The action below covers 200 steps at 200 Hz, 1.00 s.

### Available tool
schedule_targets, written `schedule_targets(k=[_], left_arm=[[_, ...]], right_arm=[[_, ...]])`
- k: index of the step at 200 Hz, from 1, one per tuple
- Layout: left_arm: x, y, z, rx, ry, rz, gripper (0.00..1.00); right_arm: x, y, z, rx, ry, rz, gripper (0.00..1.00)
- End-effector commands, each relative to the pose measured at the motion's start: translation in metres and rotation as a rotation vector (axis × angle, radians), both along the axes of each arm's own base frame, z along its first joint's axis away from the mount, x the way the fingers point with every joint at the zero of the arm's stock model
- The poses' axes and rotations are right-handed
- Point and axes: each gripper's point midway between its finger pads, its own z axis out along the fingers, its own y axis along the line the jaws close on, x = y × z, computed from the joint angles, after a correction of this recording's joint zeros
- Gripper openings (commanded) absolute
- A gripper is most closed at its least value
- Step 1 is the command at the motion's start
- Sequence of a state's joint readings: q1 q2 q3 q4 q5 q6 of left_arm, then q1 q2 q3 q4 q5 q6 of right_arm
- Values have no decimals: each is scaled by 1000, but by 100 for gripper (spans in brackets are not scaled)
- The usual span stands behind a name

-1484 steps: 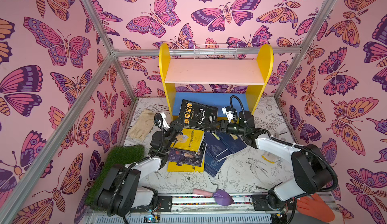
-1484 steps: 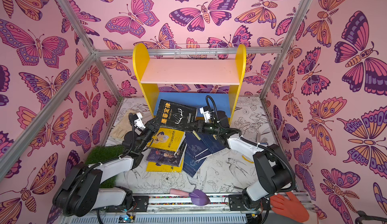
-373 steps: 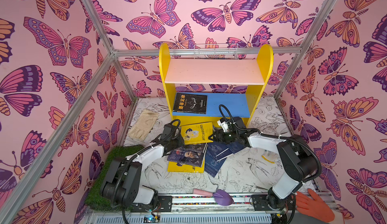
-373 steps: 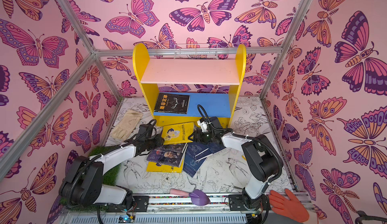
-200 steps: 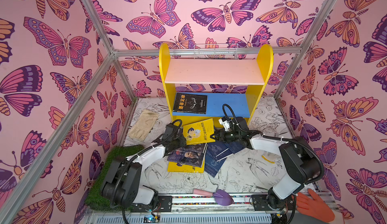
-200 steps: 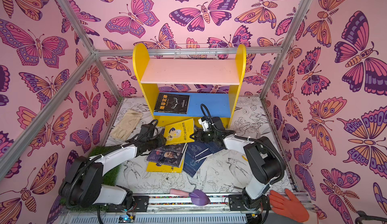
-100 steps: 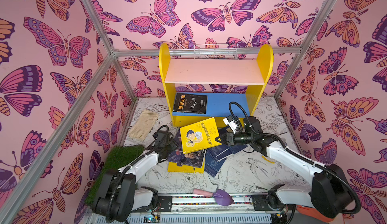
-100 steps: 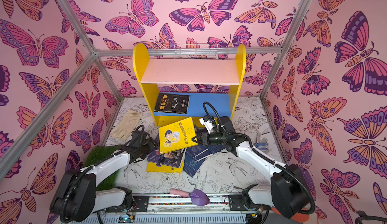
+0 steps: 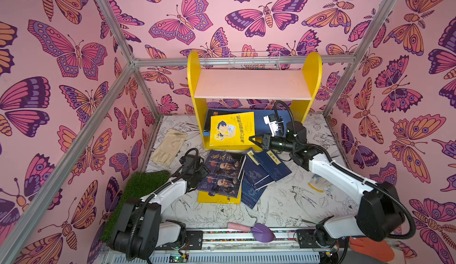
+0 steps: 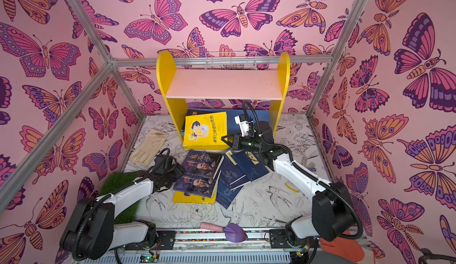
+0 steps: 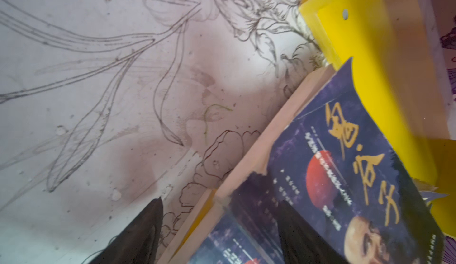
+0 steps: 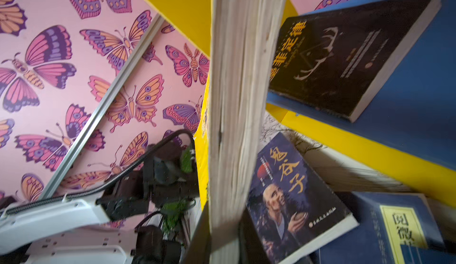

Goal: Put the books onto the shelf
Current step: 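Lower the yellow book onto the black book on the shelf with the right gripper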

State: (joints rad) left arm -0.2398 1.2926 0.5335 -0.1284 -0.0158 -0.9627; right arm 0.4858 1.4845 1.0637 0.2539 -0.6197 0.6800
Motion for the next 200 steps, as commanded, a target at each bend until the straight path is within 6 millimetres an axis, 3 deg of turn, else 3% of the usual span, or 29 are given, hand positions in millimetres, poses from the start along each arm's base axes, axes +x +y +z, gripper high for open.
schedule_targets(k=[1,36,73,155,200], left_arm=[[-12,6,-10,9,37,8,76],[-15,4,-13,-1,51,-8,76],[-18,3,-5,-12,28,-17,76],[-23,7,-4,19,30,-25,76],[-21,6,-4,15,33,-28,76]], right_arm=[[37,3,39,103,-99,-106,0],[80,15,21,105,-76,-170,0],[102,29,7,102,-46,-170,0],[109,62,-29,84,72,-74,0],[112,61,-49,31,125,-85,0]])
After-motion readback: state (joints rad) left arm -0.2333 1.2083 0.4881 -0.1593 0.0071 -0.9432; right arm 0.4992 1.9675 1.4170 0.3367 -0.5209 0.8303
